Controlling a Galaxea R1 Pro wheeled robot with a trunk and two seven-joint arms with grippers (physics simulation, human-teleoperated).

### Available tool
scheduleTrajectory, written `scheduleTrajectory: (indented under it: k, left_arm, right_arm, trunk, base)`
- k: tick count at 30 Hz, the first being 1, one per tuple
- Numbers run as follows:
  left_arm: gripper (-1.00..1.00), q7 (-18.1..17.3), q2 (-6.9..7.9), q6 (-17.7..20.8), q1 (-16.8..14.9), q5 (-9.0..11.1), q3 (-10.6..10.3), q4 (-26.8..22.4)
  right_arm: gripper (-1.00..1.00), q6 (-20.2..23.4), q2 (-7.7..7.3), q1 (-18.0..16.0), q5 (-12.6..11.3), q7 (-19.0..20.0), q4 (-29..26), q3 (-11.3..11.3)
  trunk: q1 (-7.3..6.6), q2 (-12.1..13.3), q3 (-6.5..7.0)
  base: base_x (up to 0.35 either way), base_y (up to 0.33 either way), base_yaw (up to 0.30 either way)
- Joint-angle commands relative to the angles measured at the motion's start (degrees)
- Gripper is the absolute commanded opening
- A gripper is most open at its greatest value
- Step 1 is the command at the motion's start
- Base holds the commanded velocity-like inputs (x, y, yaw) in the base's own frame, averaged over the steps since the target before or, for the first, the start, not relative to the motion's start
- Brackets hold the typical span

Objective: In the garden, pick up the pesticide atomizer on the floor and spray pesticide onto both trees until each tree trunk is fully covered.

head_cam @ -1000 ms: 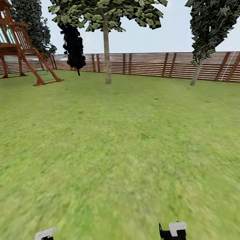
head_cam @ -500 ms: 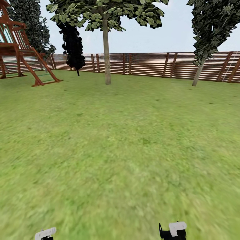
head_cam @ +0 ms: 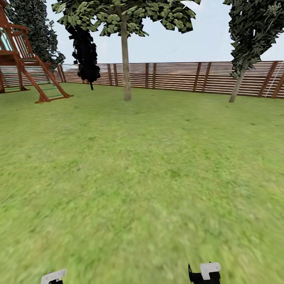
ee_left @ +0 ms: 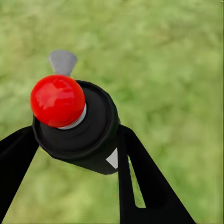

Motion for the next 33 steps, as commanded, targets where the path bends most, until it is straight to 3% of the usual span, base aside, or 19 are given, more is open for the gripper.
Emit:
scheduleTrajectory:
  k: [1, 33]
  left_arm:
    - [-1.0, -0.33, 0.02, -0.18, -0.04, -0.33, 0.52, 0.05]
    - [-1.0, -0.33, -0.02, -0.18, -0.04, -0.33, 0.52, 0.05]
  right_arm:
    - [1.0, -0.12, 0.0, -0.05, 0.61, -0.37, 0.08, -0.28]
    - [1.0, -0.12, 0.0, -0.05, 0.61, -0.37, 0.08, -0.26]
  trunk:
    - [0.03, -0.02, -0.05]
    - [0.03, -0.02, -0.05]
  base:
    - [0.338, 0.0, 0.0]
    - [0.338, 0.0, 0.0]
